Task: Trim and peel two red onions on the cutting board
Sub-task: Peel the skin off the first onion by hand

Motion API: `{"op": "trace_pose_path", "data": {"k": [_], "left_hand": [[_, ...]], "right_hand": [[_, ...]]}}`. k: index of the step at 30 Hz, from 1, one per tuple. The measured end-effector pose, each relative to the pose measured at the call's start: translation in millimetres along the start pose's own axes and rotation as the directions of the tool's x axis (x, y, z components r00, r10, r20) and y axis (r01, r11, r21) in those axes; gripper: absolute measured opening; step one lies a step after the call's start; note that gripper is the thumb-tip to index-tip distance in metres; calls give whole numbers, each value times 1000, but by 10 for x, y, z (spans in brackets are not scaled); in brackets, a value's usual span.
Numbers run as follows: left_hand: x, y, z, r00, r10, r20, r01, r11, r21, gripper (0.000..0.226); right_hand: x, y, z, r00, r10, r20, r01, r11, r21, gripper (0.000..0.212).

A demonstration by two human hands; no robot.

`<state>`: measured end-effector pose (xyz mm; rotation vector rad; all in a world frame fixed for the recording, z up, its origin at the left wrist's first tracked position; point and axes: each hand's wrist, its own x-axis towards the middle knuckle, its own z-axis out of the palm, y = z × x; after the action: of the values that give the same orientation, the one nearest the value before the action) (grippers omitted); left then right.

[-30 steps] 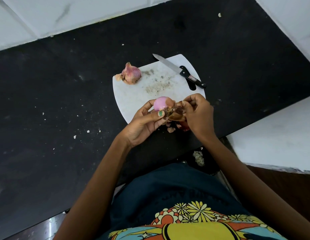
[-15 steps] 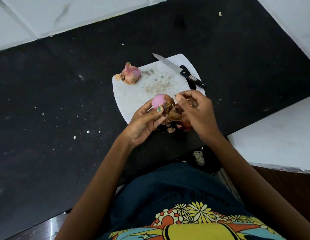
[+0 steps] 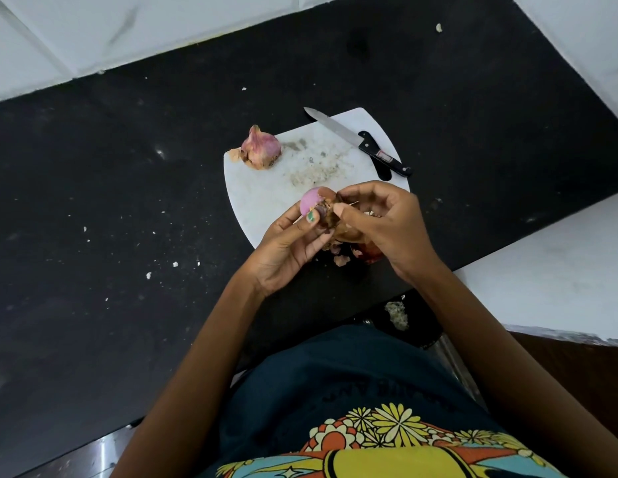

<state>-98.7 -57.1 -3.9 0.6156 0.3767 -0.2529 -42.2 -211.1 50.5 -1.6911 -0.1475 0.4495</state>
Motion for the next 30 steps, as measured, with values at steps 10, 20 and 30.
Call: {"op": "trace_pose_path", "data": {"k": [10, 20, 30], "left_hand": [[20, 4, -5, 999, -32, 28, 31, 999, 19, 40], [47, 26, -45, 1000, 6, -23, -5, 999, 44, 58], [33, 26, 6, 999, 30, -46, -26, 996, 90, 78]], "right_hand": [[46, -20, -80, 993, -59, 100, 59, 998, 7, 14], [56, -10, -241, 966, 31, 257, 55, 946, -319, 9], [31, -103, -99, 997, -81, 14, 80, 931, -355, 16]]}}
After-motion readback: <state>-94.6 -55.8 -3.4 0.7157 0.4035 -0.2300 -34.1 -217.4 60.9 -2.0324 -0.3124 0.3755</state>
